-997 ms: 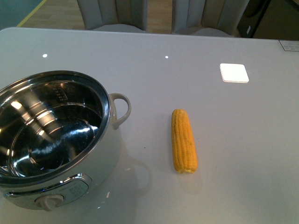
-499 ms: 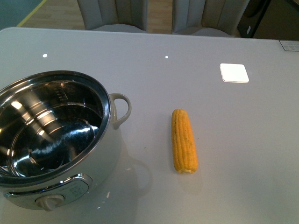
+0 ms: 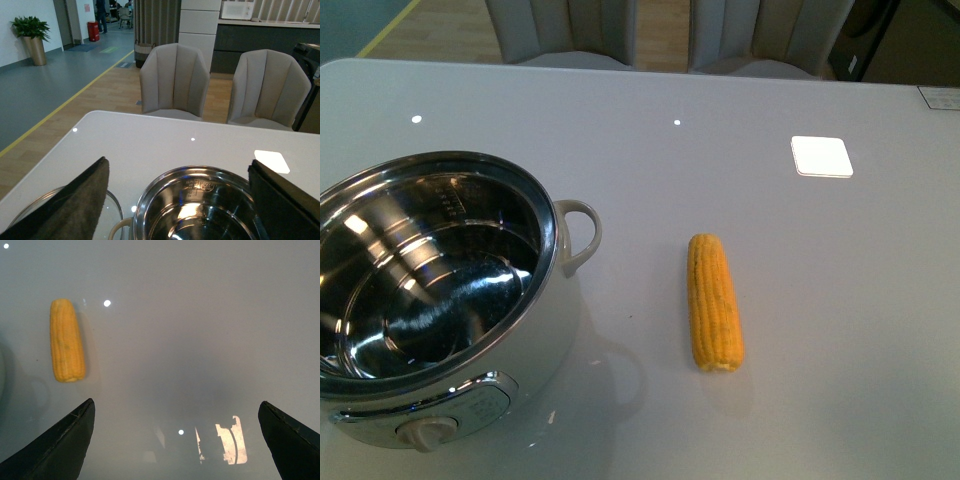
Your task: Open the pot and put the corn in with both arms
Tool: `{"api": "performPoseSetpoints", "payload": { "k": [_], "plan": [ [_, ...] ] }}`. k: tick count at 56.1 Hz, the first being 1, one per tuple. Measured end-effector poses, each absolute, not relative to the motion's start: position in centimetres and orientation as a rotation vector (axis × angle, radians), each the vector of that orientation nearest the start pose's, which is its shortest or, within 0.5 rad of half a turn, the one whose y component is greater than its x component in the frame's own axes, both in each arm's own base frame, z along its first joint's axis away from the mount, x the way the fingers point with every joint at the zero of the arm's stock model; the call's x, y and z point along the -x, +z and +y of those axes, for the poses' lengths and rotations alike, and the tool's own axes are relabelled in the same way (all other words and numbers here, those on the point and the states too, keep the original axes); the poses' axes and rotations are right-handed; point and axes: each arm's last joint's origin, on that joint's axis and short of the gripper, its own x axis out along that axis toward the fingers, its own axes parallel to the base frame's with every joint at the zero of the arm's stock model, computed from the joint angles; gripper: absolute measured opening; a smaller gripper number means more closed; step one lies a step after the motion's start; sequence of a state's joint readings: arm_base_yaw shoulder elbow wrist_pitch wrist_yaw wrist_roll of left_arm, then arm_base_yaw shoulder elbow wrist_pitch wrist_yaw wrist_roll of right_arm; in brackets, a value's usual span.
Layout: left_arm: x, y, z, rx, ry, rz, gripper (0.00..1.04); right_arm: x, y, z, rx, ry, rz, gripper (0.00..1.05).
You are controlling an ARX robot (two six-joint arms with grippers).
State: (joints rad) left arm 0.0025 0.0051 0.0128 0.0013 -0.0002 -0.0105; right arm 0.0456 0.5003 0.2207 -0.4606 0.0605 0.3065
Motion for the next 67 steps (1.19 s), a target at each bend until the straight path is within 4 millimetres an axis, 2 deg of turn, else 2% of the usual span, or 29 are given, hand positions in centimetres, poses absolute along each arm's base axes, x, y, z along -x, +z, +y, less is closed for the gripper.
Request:
{"api": "performPoseSetpoints", "payload": {
  "k": [3,11,20,25,31,37,54,67],
  "plan": [
    [-9.7,16.8,0.0,0.008,0.003,-0.009,1.0,-11.7,15.4,0.5,-0.253,-0.128,0.733,0.96],
    [-9.7,16.8,0.0,0.008,0.003,-0.009,0.98,-13.6,14.6,1.6,-0.223,-0.089,0.77,0.96],
    [-9.7,16.8,0.0,0.008,0.003,-0.009,0.98,-16.5,13.2,3.6,-0.168,-0.025,0.807,0.96],
    [-9.7,16.8,0.0,0.008,0.003,-0.009,0.98,-18.2,12.0,5.0,-0.13,0.019,0.83,0.96],
    [-9.7,16.8,0.0,0.008,0.003,-0.009,0.98,-21.1,9.4,6.9,-0.072,0.05,0.878,0.96],
    [-9.7,16.8,0.0,0.008,0.003,-0.009,0.98,-22.9,8.0,8.1,-0.054,0.074,0.912,0.96],
    [-9.7,16.8,0.0,0.008,0.003,-0.009,0.98,-25.4,5.7,11.3,-0.031,0.179,0.972,0.96],
    [-9.7,16.8,0.0,0.008,0.003,-0.009,0.98,-26.7,4.4,12.9,-0.024,0.23,0.983,0.96]
  ]
}}
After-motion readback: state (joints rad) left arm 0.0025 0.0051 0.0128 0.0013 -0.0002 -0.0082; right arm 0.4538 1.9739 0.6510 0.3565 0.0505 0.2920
